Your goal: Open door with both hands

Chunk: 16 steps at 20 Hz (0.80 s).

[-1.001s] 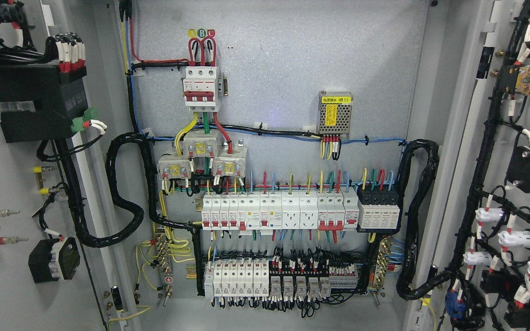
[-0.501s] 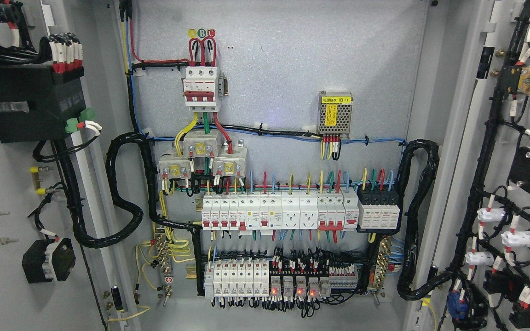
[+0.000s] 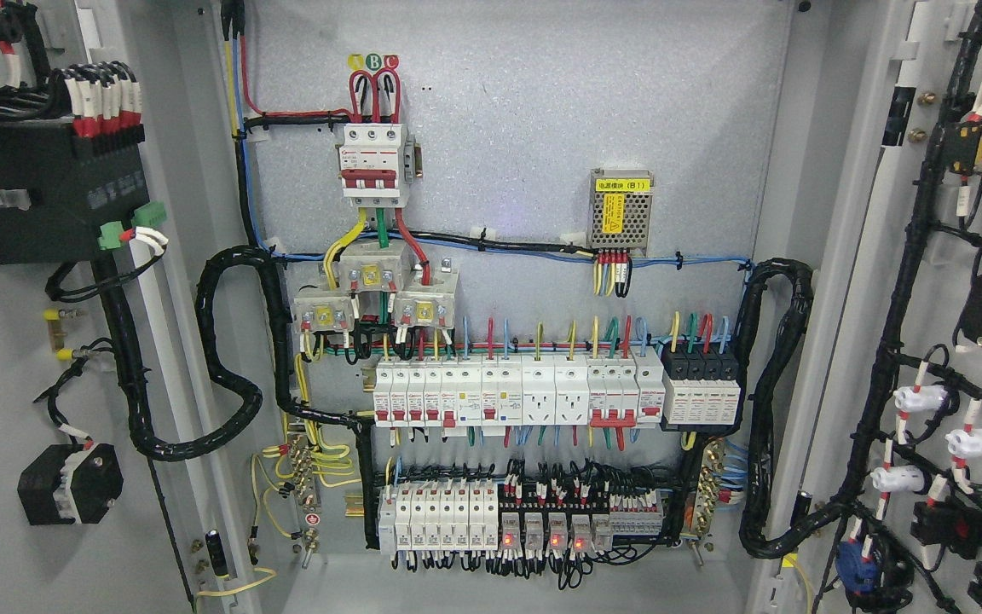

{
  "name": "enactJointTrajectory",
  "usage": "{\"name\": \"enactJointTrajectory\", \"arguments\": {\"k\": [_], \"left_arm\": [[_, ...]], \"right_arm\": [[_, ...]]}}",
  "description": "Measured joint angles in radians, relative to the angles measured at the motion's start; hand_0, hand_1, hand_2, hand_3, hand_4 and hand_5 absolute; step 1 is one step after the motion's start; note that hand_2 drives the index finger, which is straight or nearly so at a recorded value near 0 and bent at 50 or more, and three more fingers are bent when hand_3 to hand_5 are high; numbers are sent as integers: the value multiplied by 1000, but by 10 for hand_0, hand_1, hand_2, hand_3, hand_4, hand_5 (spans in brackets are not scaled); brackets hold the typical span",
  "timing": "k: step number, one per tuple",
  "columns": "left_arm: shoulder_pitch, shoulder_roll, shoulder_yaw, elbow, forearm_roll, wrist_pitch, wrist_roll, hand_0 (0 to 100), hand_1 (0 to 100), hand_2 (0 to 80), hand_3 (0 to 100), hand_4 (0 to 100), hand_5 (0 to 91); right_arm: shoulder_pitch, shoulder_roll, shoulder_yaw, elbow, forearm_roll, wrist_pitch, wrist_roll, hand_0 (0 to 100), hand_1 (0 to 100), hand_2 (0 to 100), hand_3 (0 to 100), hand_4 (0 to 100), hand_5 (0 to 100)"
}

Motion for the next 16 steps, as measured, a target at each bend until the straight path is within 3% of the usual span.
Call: {"name": "enactJointTrajectory", "arguments": {"k": [7,16], "left_arm": [[-38,31,90,52,81,36,-27,289,0,28,28,35,0],[-112,130,180,165,167,41,-67,289,0,27,28,33,0]], "right_arm": [[0,-38,-26,23,-21,-1,5,219,0,0,0,0,0],[-2,-68,-66,42,-28,-2,8,219,0,0,0,0,0]]}}
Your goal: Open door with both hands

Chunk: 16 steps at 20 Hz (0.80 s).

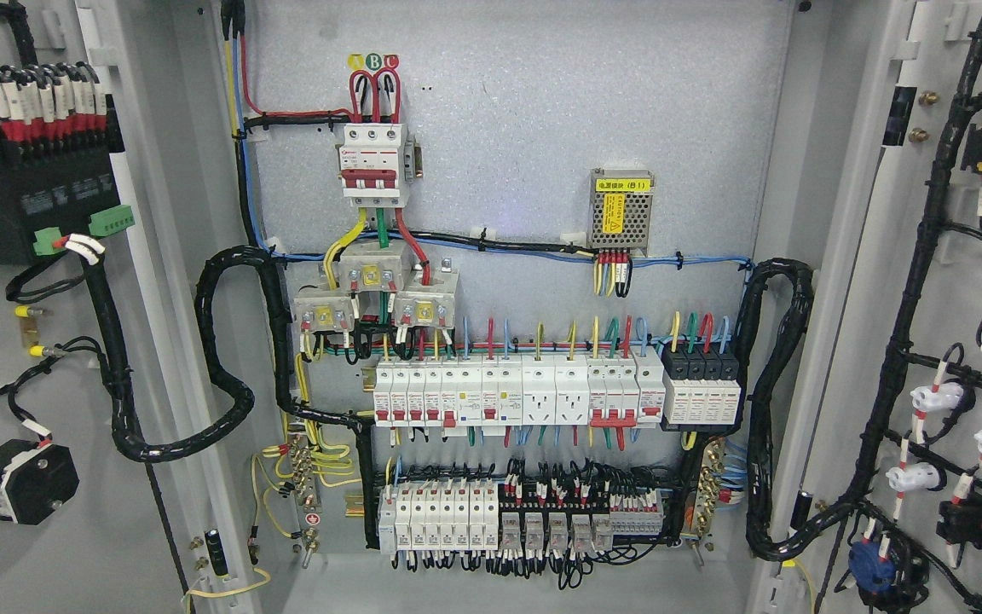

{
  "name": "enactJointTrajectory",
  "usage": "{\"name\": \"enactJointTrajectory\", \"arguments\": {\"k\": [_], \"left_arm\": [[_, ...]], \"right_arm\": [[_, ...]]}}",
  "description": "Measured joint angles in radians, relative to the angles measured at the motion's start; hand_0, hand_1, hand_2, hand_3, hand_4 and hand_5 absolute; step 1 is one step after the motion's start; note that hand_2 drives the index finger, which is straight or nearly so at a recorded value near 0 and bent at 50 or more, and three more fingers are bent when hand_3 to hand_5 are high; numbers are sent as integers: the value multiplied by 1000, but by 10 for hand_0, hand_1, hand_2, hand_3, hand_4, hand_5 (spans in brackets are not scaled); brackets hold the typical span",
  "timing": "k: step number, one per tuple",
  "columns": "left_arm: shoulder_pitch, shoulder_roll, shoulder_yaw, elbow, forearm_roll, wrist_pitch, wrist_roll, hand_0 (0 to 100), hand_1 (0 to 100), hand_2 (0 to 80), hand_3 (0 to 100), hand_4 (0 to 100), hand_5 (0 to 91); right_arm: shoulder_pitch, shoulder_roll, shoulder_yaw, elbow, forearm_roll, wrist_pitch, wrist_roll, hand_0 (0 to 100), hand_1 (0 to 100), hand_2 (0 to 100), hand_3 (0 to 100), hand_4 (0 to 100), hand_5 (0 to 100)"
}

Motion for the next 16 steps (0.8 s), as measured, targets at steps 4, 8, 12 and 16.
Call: {"name": "enactJointTrajectory", "arguments": {"k": [4,8,12,16], "left_arm": [[-45,48,22,58,12,0,-4,289,0,27,28,34,0],[-77,83,36,105,17,0,-6,289,0,27,28,34,0],[-94,112,46,138,19,0,-7,288,0,27,28,34,0],[-102,138,54,168,21,0,-8,289,0,27,28,33,0]], "right_arm": [[-1,-7,-8,6,0,0,-1,219,0,0,0,0,0],[-2,-12,-12,11,0,0,-2,219,0,0,0,0,0],[-5,-16,-15,15,1,0,-3,219,0,0,0,0,0],[-6,-18,-17,19,1,0,-3,219,0,0,0,0,0]]}}
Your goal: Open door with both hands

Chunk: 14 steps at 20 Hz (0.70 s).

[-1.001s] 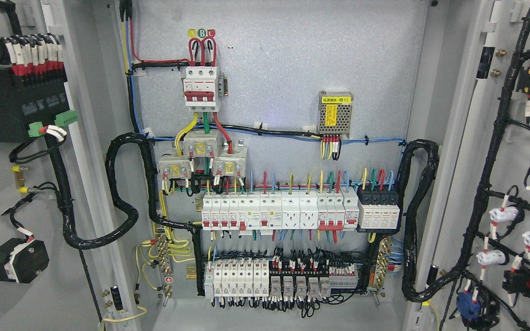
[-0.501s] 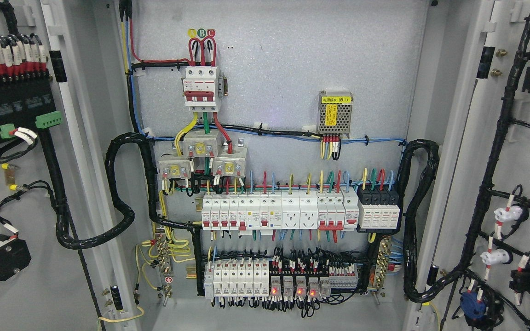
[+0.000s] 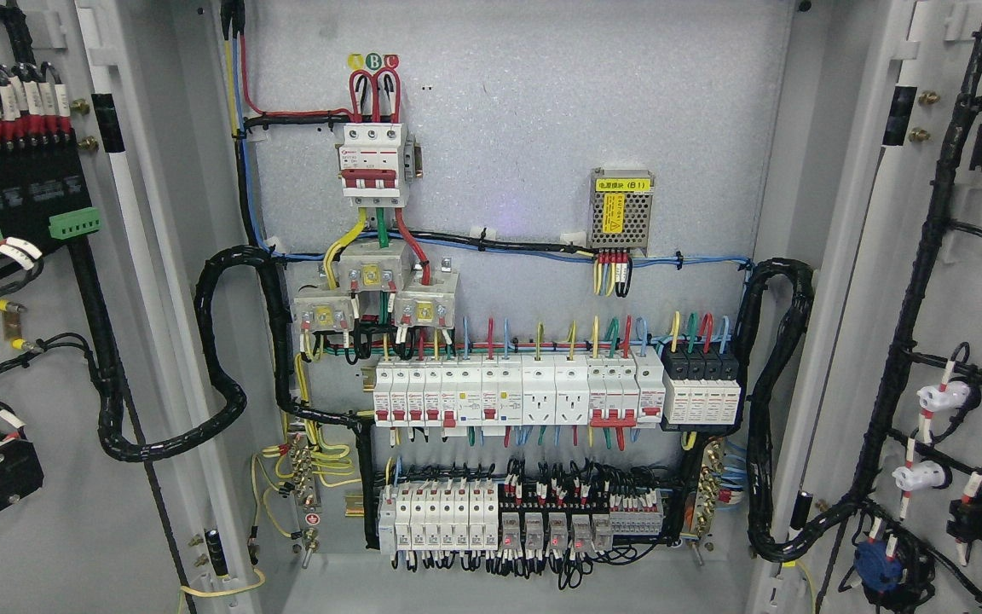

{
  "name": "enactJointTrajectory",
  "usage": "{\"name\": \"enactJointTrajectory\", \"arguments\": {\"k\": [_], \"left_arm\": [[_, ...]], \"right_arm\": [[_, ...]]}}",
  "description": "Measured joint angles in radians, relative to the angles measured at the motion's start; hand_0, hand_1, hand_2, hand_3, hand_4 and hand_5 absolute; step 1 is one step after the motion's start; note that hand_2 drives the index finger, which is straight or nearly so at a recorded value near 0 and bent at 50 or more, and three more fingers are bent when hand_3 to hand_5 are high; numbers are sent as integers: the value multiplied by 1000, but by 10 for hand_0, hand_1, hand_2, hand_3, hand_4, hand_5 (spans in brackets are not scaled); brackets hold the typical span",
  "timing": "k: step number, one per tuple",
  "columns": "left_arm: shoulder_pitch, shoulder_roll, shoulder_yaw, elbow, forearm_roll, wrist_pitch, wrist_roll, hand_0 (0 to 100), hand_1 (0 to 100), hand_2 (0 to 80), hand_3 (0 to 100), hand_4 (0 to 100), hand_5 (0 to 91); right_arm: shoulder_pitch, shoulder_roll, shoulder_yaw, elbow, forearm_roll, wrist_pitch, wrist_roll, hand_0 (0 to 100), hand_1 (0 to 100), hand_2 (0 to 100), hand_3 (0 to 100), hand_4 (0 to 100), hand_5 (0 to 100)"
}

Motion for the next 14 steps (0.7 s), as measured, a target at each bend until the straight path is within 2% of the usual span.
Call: {"name": "enactJointTrajectory", "arguments": {"k": [14], "left_arm": [[-45,67,7,91,3,23,1,289,0,28,27,33,0]], "right_arm": [[-7,-4,27,3,5,2,-2,219,0,0,0,0,0]]}}
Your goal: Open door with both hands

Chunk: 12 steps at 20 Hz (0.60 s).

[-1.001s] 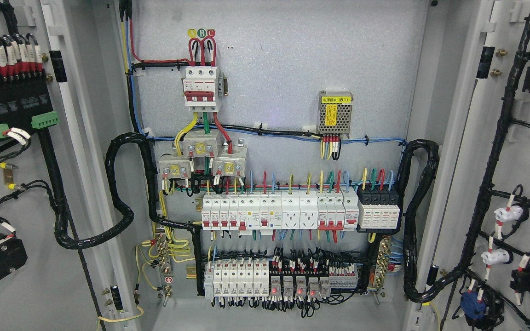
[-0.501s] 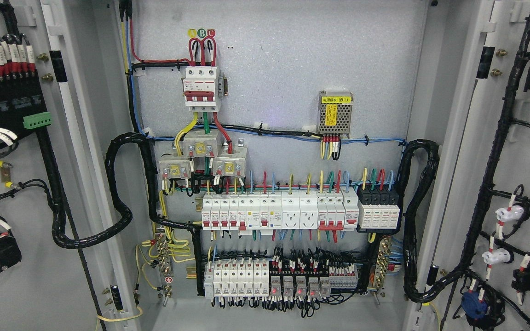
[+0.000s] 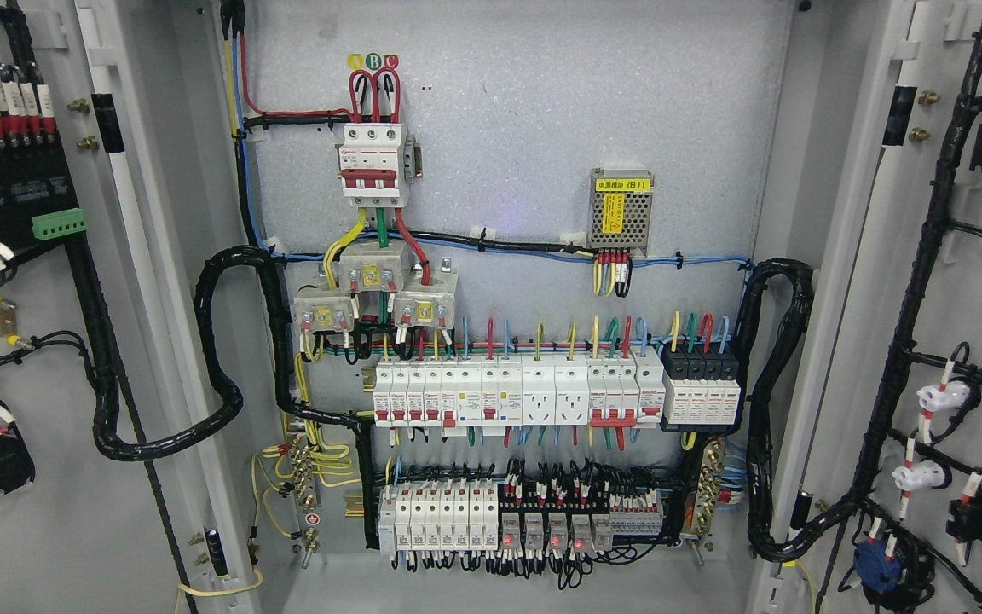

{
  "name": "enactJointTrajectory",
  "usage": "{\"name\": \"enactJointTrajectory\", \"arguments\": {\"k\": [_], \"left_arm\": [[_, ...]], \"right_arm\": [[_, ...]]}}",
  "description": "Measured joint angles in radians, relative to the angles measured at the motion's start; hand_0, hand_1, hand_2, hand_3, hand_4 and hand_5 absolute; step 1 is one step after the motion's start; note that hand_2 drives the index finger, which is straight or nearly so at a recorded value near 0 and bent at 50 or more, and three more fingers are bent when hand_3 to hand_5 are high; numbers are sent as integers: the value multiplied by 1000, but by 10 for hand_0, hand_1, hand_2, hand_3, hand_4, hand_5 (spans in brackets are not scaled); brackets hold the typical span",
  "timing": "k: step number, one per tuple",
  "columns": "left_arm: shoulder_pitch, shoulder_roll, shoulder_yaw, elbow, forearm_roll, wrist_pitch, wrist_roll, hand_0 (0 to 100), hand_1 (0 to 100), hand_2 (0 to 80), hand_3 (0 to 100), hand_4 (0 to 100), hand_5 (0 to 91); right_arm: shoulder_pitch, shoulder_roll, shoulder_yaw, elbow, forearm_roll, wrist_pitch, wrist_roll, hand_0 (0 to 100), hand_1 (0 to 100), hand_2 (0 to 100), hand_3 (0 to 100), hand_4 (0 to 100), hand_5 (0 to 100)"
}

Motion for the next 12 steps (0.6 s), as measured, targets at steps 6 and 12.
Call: {"name": "enactJointTrajectory", "arguments": {"k": [6,12], "left_arm": [[-20,21,-1,30,0,1,1,289,0,28,28,33,0],[-31,32,-2,45,0,20,1,289,0,28,28,33,0]], "right_arm": [[-27,6,31,-9,4,1,-5,219,0,0,0,0,0],[-83,48,64,-19,68,5,-9,219,0,0,0,0,0]]}}
